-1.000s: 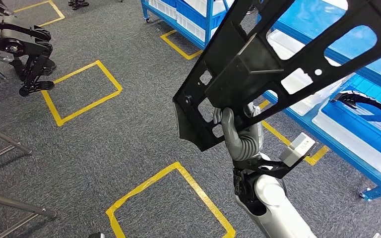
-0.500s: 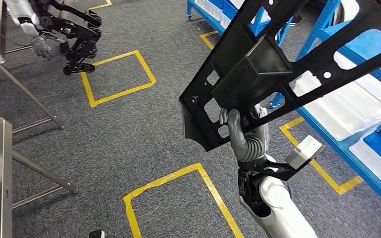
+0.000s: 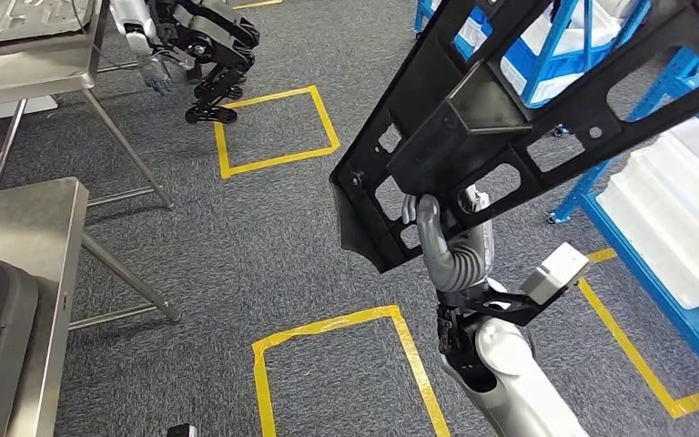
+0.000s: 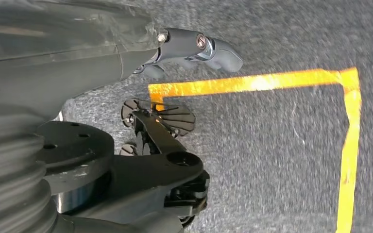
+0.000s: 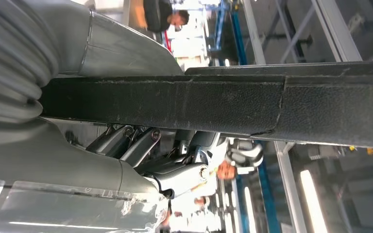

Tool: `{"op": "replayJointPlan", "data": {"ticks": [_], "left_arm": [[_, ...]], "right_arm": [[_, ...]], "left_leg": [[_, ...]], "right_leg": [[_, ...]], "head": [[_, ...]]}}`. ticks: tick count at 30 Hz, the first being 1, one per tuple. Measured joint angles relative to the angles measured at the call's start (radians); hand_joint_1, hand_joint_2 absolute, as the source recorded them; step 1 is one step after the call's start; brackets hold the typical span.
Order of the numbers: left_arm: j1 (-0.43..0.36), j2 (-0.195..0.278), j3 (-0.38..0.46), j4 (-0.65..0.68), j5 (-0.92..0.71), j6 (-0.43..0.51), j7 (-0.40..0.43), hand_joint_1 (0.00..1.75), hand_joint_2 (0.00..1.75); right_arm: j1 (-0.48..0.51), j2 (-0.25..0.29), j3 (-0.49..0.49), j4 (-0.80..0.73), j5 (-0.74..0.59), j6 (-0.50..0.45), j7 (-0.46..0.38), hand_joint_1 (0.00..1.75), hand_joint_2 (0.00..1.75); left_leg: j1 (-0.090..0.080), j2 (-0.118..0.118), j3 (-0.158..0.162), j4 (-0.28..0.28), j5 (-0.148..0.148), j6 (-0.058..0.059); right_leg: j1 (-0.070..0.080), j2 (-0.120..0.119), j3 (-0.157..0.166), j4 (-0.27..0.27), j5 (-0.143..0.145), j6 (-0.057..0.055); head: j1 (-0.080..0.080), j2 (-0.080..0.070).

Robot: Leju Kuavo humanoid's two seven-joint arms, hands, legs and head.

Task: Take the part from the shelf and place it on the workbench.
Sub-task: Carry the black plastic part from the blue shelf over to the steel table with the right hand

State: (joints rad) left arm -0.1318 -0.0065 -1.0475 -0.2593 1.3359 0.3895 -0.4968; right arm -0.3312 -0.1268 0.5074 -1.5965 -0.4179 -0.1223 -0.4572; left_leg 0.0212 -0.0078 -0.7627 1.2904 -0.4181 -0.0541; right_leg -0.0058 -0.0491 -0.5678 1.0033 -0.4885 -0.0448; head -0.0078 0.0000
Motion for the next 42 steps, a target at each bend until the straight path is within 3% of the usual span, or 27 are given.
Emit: {"op": "replayJointPlan", "data": {"ticks": [1,3,5,7,8,10,12,14,15,16,18,19,21,23,25,27,29,30,31,33,35,39,42], "left_arm": [[0.001,0.0,0.0,0.001,0.001,-0.001,0.0,0.0,1.75],[0.0,0.0,0.0,0.002,0.001,-0.002,0.0,0.0,1.75],[0.0,0.0,0.0,0.002,0.002,-0.004,-0.001,0.0,1.75],[0.001,0.0,0.0,0.003,0.002,-0.004,-0.002,0.0,1.75],[0.003,0.0,0.0,0.004,0.003,-0.004,-0.002,0.0,1.75],[0.005,0.0,0.0,0.006,0.003,-0.005,-0.003,0.0,1.75],[0.004,0.0,0.0,0.007,0.003,-0.005,-0.004,0.0,1.75],[0.004,0.0,0.0,0.007,0.003,-0.006,-0.004,0.0,1.75],[0.005,0.0,0.0,0.007,0.003,-0.006,-0.004,0.0,1.75],[0.005,0.0,0.0,0.007,0.003,-0.006,-0.004,0.0,1.75],[0.004,0.0,0.0,0.008,0.003,-0.006,-0.004,0.0,1.75],[0.003,0.0,0.0,0.008,0.003,-0.006,-0.004,0.0,1.75],[0.004,0.0,0.001,0.008,0.003,-0.006,-0.004,0.0,1.75],[0.009,0.0,0.001,0.009,0.003,-0.007,-0.004,0.0,1.75],[0.012,0.0,0.001,0.009,0.003,-0.007,-0.004,0.0,1.75],[0.011,0.0,0.001,0.009,0.003,-0.01,-0.004,0.0,1.75],[0.012,0.0,0.001,0.009,0.003,-0.015,-0.004,0.0,1.75],[0.013,0.0,0.001,0.01,0.002,-0.017,-0.004,0.0,1.75],[0.014,0.0,0.001,0.01,0.0,-0.018,-0.004,0.0,1.75],[0.015,0.0,0.001,0.011,-0.004,-0.018,-0.005,0.0,1.75],[0.015,0.0,0.001,0.013,-0.007,-0.018,-0.006,0.0,1.75],[0.016,0.0,0.001,0.016,-0.01,-0.018,-0.007,0.0,1.75],[0.016,0.0,0.001,0.018,-0.018,-0.018,-0.006,0.0,1.75]], "right_arm": [[0.0,0.0,0.0,0.0,0.0,0.0,0.0,1.75,1.75],[-0.001,0.0,0.0,0.0,0.001,-0.001,0.0,1.75,1.75],[-0.004,-0.001,0.0,0.0,0.002,-0.001,0.001,1.75,1.75],[-0.006,-0.001,0.0,0.0,0.002,-0.001,0.002,1.75,1.75],[-0.008,-0.001,0.0,0.0,0.002,-0.001,0.002,1.75,1.75],[-0.011,-0.001,0.0,0.0,0.002,-0.001,0.001,1.75,1.75],[-0.01,-0.002,0.0,0.0,0.002,-0.001,0.001,1.75,1.75],[-0.006,-0.004,0.0,0.0,0.002,-0.001,0.002,1.75,1.75],[-0.005,-0.005,0.0,0.0,0.002,-0.001,0.002,1.75,1.75],[-0.005,-0.005,0.0,0.0,0.002,-0.001,0.002,1.75,1.75],[-0.006,-0.006,0.0,0.0,0.002,-0.001,0.002,1.75,1.75],[-0.006,-0.006,0.0,0.0,0.002,-0.001,0.002,1.75,1.75],[-0.006,-0.008,0.0,0.0,0.002,-0.001,0.002,1.75,1.75],[-0.008,-0.008,0.0,0.0,0.002,-0.001,0.002,1.75,1.75],[-0.012,-0.007,0.0,0.0,0.002,-0.001,0.002,1.75,1.75],[-0.012,-0.007,0.0,0.0,0.002,-0.001,0.001,1.75,1.75],[-0.011,-0.007,0.0,0.0,0.002,-0.001,0.002,1.75,1.75],[-0.011,-0.007,0.0,0.0,0.0,-0.001,0.002,1.75,1.75],[-0.011,-0.007,0.0,0.0,-0.003,0.0,0.002,1.75,1.75],[-0.011,-0.007,0.0,0.0,-0.01,0.002,0.002,1.75,1.75],[-0.011,-0.007,0.0,0.0,-0.014,0.005,0.002,1.75,1.75],[-0.012,-0.007,0.0,0.0,-0.015,0.009,0.002,1.75,1.75],[-0.013,-0.007,0.0,0.0,-0.015,0.01,0.002,1.75,1.75]], "left_leg": [[0.002,0.006,0.025,-0.044,0.026,-0.001],[-0.001,0.042,0.097,-0.176,0.079,0.001],[-0.008,0.064,0.13,-0.248,0.097,0.014],[-0.012,0.045,0.127,-0.255,0.097,0.029],[-0.011,0.035,0.128,-0.258,0.099,0.034],[-0.007,0.015,0.13,-0.264,0.103,0.047],[-0.007,-0.005,0.131,-0.265,0.105,0.055],[-0.01,-0.031,0.131,-0.264,0.104,0.057],[-0.01,-0.045,0.132,-0.264,0.104,0.057],[-0.01,-0.059,0.133,-0.262,0.104,0.057],[-0.01,-0.085,0.132,-0.258,0.102,0.052],[-0.009,-0.097,0.129,-0.255,0.102,0.048],[-0.006,-0.12,0.122,-0.254,0.104,0.035],[-0.002,-0.135,0.118,-0.256,0.108,0.021],[-0.006,-0.094,0.105,-0.222,0.085,0.012],[-0.009,-0.03,0.058,-0.115,0.026,0.008],[-0.008,-0.007,0.003,0.004,-0.024,0.005],[-0.007,-0.003,-0.004,0.026,-0.026,0.005],[-0.007,-0.002,0.011,0.003,-0.008,0.006],[-0.009,0.006,0.085,-0.13,0.051,0.012],[-0.014,0.017,0.141,-0.238,0.082,0.022],[-0.018,0.017,0.152,-0.265,0.084,0.023],[-0.02,0.016,0.152,-0.265,0.083,0.027]], "right_leg": [[0.0,-0.013,0.001,0.002,-0.003,0.002],[0.003,-0.034,0.004,0.009,-0.012,0.009],[0.008,-0.052,0.007,0.015,-0.021,0.019],[0.008,-0.07,0.01,0.016,-0.025,0.029],[0.005,-0.067,0.012,0.019,-0.03,0.035],[-0.002,-0.026,-0.007,0.068,-0.066,0.044],[-0.006,0.028,-0.067,0.195,-0.129,0.047],[-0.007,0.044,-0.126,0.303,-0.158,0.048],[-0.007,0.047,-0.133,0.306,-0.144,0.047],[-0.008,0.052,-0.12,0.267,-0.11,0.046],[-0.013,0.087,-0.067,0.134,-0.036,0.044],[-0.016,0.11,-0.046,0.08,-0.015,0.044],[-0.015,0.133,-0.031,0.04,-0.011,0.042],[-0.013,0.112,-0.028,0.034,-0.007,0.032],[-0.013,0.084,-0.02,0.023,-0.002,0.018],[-0.009,0.055,-0.016,0.017,-0.001,0.008],[-0.003,0.028,-0.016,0.018,-0.004,0.003],[-0.001,0.016,-0.016,0.019,-0.005,0.002],[-0.001,0.008,-0.015,0.019,-0.006,0.002],[0.0,-0.003,-0.013,0.02,-0.009,0.005],[0.003,-0.008,-0.012,0.023,-0.012,0.012],[0.008,-0.006,-0.013,0.028,-0.02,0.005],[0.006,-0.006,-0.01,0.021,-0.015,0.012]], "head": [[-0.003,0.0],[-0.01,0.0],[-0.012,0.0],[-0.006,0.0],[-0.004,0.0],[0.002,0.0],[0.01,0.0],[0.015,0.0],[0.016,0.0],[0.017,0.0],[0.018,0.0],[0.018,0.0],[0.017,0.0],[0.015,0.0],[0.005,0.0],[-0.007,0.0],[-0.015,0.0],[-0.017,0.0],[-0.019,0.0],[-0.025,0.0],[-0.03,0.0],[-0.026,0.0],[-0.022,0.0]]}}
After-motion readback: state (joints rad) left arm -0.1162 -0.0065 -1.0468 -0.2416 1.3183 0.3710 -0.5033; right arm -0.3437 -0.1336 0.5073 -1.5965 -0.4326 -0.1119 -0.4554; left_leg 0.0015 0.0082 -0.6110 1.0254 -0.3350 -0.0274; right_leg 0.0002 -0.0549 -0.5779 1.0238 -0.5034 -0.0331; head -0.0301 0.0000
